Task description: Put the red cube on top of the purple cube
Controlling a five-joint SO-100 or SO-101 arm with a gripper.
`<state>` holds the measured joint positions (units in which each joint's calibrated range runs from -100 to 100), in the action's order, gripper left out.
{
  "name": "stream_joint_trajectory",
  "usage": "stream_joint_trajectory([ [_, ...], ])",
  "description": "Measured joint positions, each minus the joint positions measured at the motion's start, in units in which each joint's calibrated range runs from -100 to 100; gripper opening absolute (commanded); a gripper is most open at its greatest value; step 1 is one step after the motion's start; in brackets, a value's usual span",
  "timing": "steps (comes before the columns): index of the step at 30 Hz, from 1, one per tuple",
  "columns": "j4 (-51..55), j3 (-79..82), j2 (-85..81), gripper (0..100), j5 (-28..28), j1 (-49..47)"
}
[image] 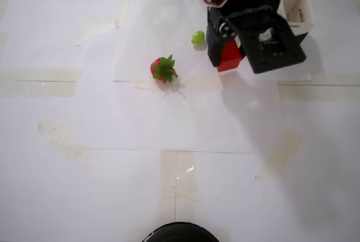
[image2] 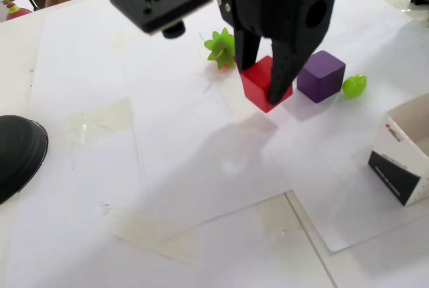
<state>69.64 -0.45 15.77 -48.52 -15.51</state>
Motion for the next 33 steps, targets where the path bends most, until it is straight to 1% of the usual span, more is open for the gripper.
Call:
stream_joint_trajectory([
  [5, 4.3, 1.0, -6.9, 12, 0.2, 0.8],
  [10, 4.3, 10.0, -14.3, 12, 0.2, 1.0],
  [20, 0.1, 26.0, -23.8, 12, -0.2, 1.0],
  [26, -3.1, 30.4, -24.8, 12, -0.5, 1.0],
  [33, -7.0, 34.4, -27.2, 12, -2.4, 0.4],
])
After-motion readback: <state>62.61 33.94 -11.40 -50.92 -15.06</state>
